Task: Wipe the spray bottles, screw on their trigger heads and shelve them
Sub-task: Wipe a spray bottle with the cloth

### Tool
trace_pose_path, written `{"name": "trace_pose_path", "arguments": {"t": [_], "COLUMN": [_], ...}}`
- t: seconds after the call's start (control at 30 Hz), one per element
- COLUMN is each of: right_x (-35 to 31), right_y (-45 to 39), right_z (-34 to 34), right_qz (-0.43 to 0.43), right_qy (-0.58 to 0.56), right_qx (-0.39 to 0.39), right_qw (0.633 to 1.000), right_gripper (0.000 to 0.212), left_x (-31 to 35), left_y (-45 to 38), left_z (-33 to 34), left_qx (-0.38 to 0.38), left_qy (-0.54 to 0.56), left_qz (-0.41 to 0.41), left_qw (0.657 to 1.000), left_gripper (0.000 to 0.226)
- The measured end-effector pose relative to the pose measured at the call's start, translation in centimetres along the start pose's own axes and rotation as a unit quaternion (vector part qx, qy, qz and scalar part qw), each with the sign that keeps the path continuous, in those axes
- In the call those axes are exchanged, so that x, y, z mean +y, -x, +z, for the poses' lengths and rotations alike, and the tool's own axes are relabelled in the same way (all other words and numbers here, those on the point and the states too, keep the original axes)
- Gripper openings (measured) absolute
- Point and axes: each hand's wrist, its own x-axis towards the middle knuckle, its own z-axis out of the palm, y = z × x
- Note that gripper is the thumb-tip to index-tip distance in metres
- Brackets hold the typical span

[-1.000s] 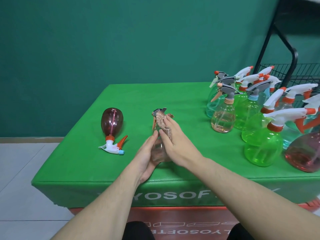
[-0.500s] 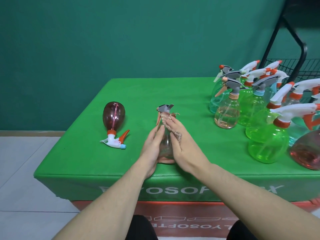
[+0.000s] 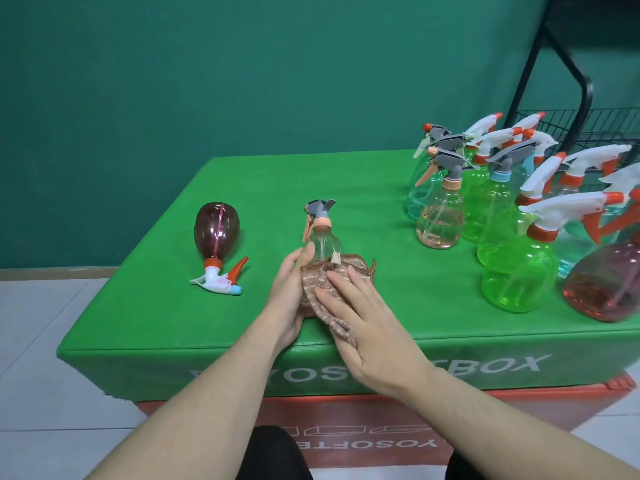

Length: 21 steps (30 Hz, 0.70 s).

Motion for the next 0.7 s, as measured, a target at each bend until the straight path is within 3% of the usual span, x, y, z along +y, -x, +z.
{"name": "trace_pose_path", "arguments": {"t": [0.1,0.2,0.37,0.57,0.7], "right_x": [0.0,-0.2,-1.0,-1.1,-1.1], "right_y": [-0.7,-2.1,-5.6,-9.4,-9.8], "right_z": [-0.1,-0.3,-1.0,-0.9,-0.8], "right_qz": [0.002,0.014,0.099,0.213,0.229], "right_qy": [-0.014,-0.033,-0.118,-0.218,-0.207], "right_qx": [0.016,0.024,0.054,0.069,0.062], "right_qw": [1.000,0.999,0.987,0.950,0.949], "right_gripper": [0.057,0.056,0.052,0.051,0.048], "left_x": [-0.2,-0.2,-0.3,0.1,-0.1], "left_y": [-0.1,0.1,0.2,0.2,0.0], "left_z": [-0.3,-0.4,-0.5,-0.5,-0.5], "left_qx": [-0.009,-0.030,-0.060,-0.052,-0.044], "left_qy": [0.012,-0.009,-0.039,0.014,0.025], "left_qz": [-0.004,0.000,-0.004,-0.044,-0.048], "left_qw": [1.000,1.000,0.997,0.998,0.998], "left_gripper": [0.047,0.059,0.048,0.040,0.038]}}
